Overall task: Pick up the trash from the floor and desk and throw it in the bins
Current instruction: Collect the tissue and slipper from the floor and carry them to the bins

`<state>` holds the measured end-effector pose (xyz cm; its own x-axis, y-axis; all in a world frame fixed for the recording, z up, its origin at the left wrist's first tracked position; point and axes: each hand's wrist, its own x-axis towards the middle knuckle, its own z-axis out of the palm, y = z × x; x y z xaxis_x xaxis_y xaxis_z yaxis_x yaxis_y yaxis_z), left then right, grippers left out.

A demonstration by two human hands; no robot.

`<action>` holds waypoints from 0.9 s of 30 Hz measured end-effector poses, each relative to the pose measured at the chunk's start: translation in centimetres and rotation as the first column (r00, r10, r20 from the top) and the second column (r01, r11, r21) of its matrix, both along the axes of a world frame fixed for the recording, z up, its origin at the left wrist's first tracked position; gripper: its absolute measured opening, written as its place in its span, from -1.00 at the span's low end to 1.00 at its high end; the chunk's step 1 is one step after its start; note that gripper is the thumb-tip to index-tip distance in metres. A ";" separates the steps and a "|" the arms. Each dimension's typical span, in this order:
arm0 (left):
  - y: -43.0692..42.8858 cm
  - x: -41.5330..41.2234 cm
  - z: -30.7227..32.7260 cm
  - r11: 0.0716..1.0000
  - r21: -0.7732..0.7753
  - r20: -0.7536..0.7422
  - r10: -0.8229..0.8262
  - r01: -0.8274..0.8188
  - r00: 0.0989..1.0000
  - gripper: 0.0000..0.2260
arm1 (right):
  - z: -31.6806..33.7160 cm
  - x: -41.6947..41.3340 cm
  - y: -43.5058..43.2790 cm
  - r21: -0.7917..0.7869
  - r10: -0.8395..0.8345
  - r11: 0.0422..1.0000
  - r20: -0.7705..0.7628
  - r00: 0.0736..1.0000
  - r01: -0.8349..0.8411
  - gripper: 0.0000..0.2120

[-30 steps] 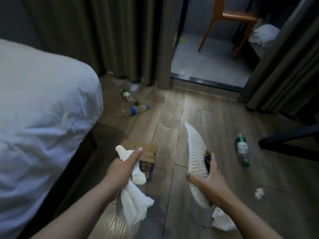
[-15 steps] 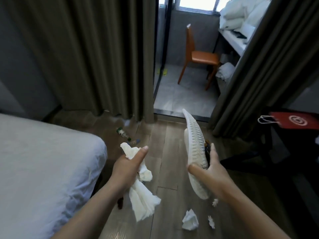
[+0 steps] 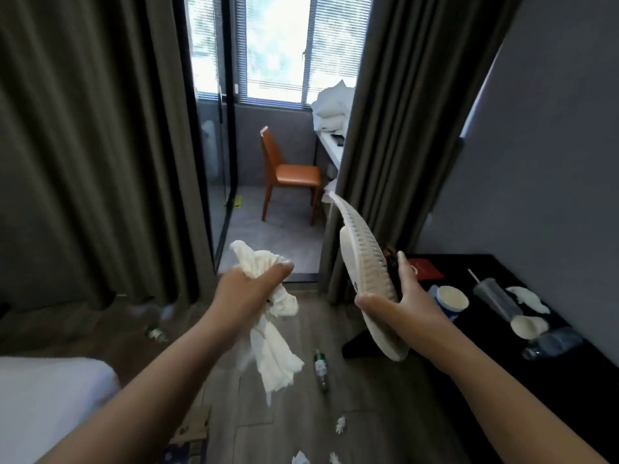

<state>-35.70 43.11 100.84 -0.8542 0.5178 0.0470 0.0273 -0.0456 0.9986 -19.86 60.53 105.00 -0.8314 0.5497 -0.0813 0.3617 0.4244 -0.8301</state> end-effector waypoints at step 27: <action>17.4 22.0 1.6 0.455 -0.087 -0.025 -0.890 0.886 0.455 -0.72 | -1.0 26.0 -11.4 -0.199 -0.983 0.127 -0.155 0.097 0.972 0.14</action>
